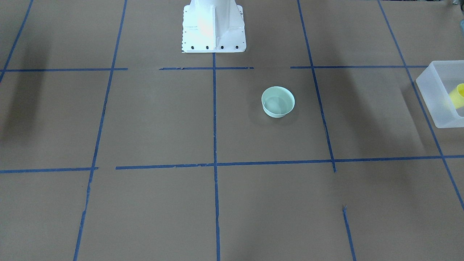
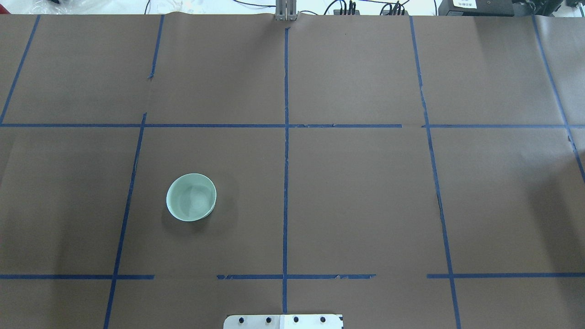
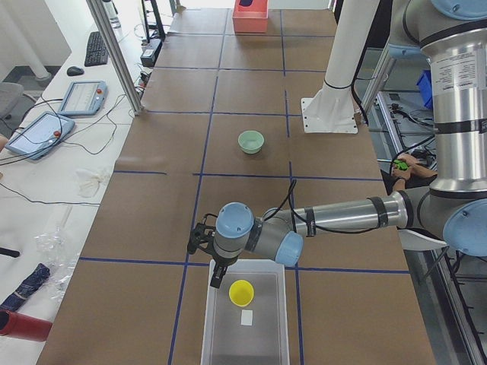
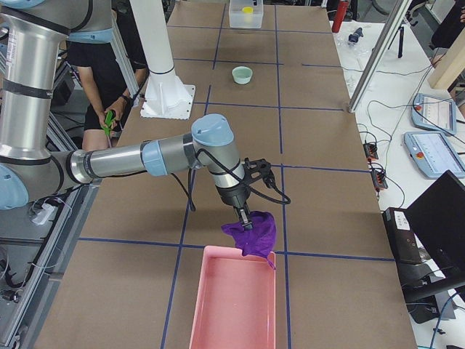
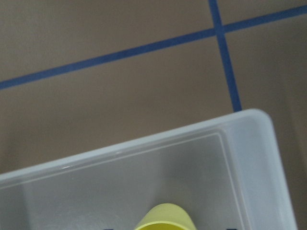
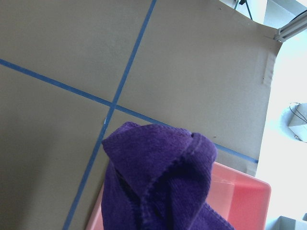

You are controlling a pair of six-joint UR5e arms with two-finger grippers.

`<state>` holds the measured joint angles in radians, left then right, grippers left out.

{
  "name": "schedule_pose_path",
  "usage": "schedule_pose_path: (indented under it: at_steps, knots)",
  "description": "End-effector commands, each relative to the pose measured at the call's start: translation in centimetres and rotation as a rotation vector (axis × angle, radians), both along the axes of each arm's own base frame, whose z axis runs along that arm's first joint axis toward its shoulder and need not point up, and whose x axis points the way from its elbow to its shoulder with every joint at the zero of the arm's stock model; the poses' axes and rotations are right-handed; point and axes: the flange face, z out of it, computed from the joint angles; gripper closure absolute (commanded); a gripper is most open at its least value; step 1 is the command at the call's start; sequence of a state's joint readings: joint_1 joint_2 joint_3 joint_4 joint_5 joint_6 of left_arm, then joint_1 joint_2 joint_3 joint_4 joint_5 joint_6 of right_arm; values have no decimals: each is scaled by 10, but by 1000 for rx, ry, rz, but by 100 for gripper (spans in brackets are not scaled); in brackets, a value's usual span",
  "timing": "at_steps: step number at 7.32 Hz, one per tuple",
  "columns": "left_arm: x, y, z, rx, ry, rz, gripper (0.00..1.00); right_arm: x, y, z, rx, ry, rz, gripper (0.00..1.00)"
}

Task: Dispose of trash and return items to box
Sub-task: 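Lift the purple cloth with the right gripper and place it in the pink tray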

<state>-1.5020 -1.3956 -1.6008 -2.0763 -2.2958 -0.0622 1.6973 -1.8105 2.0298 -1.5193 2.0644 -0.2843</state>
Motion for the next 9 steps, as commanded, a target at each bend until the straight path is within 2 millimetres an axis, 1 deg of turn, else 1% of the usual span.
schedule_pose_path:
  at_steps: [1, 2, 3, 4, 5, 6, 7, 8, 9]
  knots:
    - [5, -9, -80, 37, 54, -105, 0, 27, 5, 16, 11, 98, -51, 100]
    - [30, -9, -111, 21, 93, -119, 0, 37, 7, 39, 3, 114, -89, 100]
    - [62, -8, -136, -17, 134, -121, 0, 48, 15, 67, -41, 101, -84, 100]
    - [103, -1, -168, -73, 189, -122, 0, 49, 22, 87, -73, 92, -78, 100]
    - [141, 6, -195, -123, 237, -110, 0, 48, 26, 119, -61, 92, -72, 100]
    - [166, 4, -212, -154, 266, -102, 0, 48, 25, 148, -29, 96, -56, 100]
    - [182, 3, -220, -160, 275, -88, 0, 48, 23, 163, -42, 81, -9, 100]
    - [187, 3, -224, -154, 281, -80, 0, 46, 21, 163, -61, 60, 22, 32]
    - [208, 1, -236, -164, 293, -79, 0, 41, 21, 162, -62, -6, 17, 0]
